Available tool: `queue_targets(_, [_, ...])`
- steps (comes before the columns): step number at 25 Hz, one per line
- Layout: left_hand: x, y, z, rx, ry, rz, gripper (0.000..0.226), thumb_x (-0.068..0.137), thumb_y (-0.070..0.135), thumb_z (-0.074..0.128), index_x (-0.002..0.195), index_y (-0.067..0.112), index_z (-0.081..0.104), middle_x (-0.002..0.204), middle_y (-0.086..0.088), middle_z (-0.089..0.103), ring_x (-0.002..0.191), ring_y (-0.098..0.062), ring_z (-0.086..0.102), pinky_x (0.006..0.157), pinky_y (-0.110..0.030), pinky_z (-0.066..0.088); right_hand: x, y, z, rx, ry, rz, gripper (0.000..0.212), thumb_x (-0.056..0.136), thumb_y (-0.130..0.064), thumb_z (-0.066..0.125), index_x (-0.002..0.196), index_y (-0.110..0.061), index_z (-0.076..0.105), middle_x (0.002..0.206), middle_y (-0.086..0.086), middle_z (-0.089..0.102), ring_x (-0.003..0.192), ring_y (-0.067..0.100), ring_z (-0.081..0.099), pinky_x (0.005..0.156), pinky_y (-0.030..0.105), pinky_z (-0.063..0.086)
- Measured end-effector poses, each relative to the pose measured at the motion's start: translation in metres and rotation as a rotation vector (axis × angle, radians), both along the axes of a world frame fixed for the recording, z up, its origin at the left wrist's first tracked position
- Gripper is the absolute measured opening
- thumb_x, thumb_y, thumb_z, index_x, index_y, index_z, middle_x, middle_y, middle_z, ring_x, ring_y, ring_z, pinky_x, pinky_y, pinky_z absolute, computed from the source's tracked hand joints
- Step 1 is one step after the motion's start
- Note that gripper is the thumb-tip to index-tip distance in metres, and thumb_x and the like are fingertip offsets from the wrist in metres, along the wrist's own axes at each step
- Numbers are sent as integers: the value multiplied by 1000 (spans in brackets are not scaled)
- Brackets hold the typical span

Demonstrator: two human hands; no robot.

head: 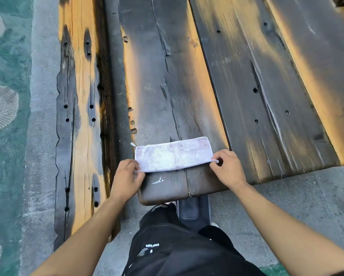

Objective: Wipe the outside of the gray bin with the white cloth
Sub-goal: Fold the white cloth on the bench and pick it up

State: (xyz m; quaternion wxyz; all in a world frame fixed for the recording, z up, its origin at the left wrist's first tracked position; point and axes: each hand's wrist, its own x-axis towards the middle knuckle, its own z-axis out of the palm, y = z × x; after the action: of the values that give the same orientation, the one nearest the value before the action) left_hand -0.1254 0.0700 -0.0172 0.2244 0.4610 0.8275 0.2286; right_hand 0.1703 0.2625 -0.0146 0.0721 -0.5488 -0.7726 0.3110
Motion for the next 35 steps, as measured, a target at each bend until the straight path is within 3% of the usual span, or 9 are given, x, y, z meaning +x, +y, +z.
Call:
queue_targets(5, [8, 0, 30, 24, -242, 245, 22, 86, 35, 45, 81, 20, 61, 96, 6, 69, 90, -13, 59, 78, -35, 46, 13, -8, 27, -163, 319, -249, 13, 80, -10, 69, 77, -22, 70, 89, -10, 74, 87, 8, 66, 81, 19, 48])
queue_targets(10, [24, 12, 52, 92, -518, 495, 33, 80, 35, 48, 82, 5, 60, 77, -3, 56, 74, -18, 52, 66, -41, 47, 22, -12, 46, -269, 528, -455, 22, 85, -3, 66, 75, -22, 71, 64, -14, 68, 59, -7, 59, 60, 6, 45])
queue_targets(12, [30, 16, 57, 117, -591, 563, 21, 81, 24, 54, 82, 5, 63, 79, -6, 58, 75, -21, 55, 67, -46, 51, 25, -14, 49, -315, 571, -521, 16, 87, -5, 67, 81, -18, 75, 71, -12, 72, 64, -6, 63, 65, 12, 50])
queue_targets(16, [49, 24, 62, 80, -752, 633, 9, 89, 4, 55, 83, 9, 60, 78, -12, 61, 71, -27, 60, 64, -44, 52, 19, -22, 48, -496, 628, -679, 9, 90, -9, 68, 94, -7, 76, 86, 8, 73, 79, 19, 65, 75, 46, 60])
queue_targets(21, [100, 42, 66, 24, -875, 640, 6, 96, 1, 56, 100, 4, 56, 93, -23, 66, 81, -33, 66, 76, -59, 57, -9, -53, 49, -549, 682, -667, 8, 87, -8, 72, 86, -12, 79, 79, 6, 75, 71, 18, 65, 66, 40, 62])
queue_targets(25, [135, 57, 72, 34, -847, 552, 3, 96, 2, 57, 99, 2, 57, 87, -23, 68, 76, -28, 63, 75, -55, 57, -39, -73, 49, -539, 654, -538, 7, 85, -9, 75, 89, -11, 81, 80, 8, 79, 66, 17, 66, 66, 37, 57])
queue_targets(28, [145, 60, 73, 52, -826, 505, 16, 95, 6, 61, 104, -7, 59, 70, -12, 71, 56, -16, 64, 55, -32, 54, -49, -81, 48, -534, 651, -459, 8, 85, -15, 77, 91, -11, 81, 79, 7, 79, 67, 19, 70, 66, 33, 56])
queue_targets(31, [145, 59, 76, 72, -819, 506, 16, 94, 9, 66, 101, -5, 63, 60, 0, 72, 52, -7, 66, 51, -20, 51, -49, -83, 49, -484, 591, -414, 11, 89, -21, 72, 91, -17, 81, 81, 0, 80, 78, 22, 76, 74, 38, 60])
queue_targets(35, [142, 54, 82, 109, -888, 452, 21, 86, 5, 76, 104, 0, 66, 80, -6, 78, 66, -8, 73, 62, -20, 57, -47, -84, 54, -654, 735, -448, 29, 95, -8, 55, 87, -17, 81, 86, 6, 80, 83, 24, 77, 77, 38, 63])
